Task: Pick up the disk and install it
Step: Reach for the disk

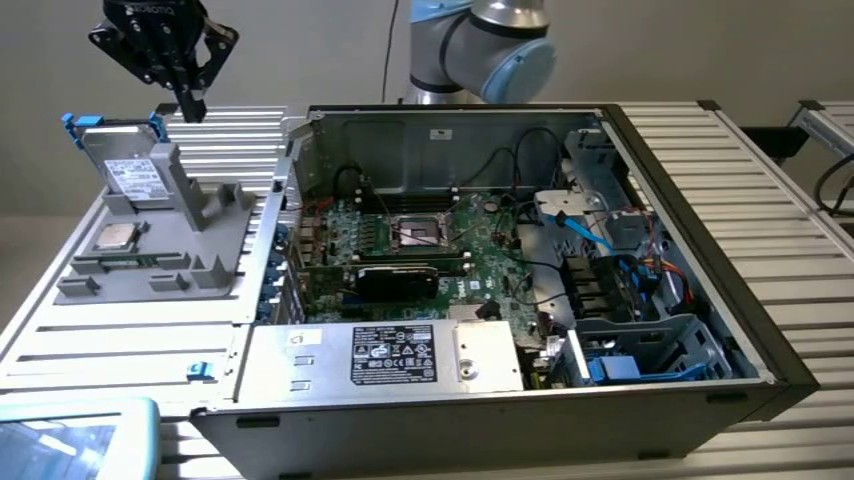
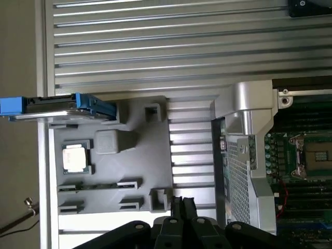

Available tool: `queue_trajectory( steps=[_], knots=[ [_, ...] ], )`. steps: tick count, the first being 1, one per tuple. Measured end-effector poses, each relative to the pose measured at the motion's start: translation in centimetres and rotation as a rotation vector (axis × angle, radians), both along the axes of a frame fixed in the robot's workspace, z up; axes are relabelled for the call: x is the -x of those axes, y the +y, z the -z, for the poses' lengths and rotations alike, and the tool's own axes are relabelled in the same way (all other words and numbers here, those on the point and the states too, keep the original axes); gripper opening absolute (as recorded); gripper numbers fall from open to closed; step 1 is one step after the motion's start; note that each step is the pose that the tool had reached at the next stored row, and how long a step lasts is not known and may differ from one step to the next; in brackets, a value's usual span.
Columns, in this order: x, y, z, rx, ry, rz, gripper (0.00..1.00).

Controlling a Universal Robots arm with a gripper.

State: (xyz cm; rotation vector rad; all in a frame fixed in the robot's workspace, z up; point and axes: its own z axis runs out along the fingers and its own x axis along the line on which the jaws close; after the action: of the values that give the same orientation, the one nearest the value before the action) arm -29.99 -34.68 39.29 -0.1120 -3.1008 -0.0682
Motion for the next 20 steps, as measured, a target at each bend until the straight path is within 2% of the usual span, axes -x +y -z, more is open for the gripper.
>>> queue_trajectory(
  steps=[9, 20],
  knots=[
    [2.8, 2.12, 0.00, 0.0000, 0.0002, 0.000, 0.11],
    [6.7, 3.58, 0.00, 0.0000, 0.0001, -0.001, 0.11]
  ],
)
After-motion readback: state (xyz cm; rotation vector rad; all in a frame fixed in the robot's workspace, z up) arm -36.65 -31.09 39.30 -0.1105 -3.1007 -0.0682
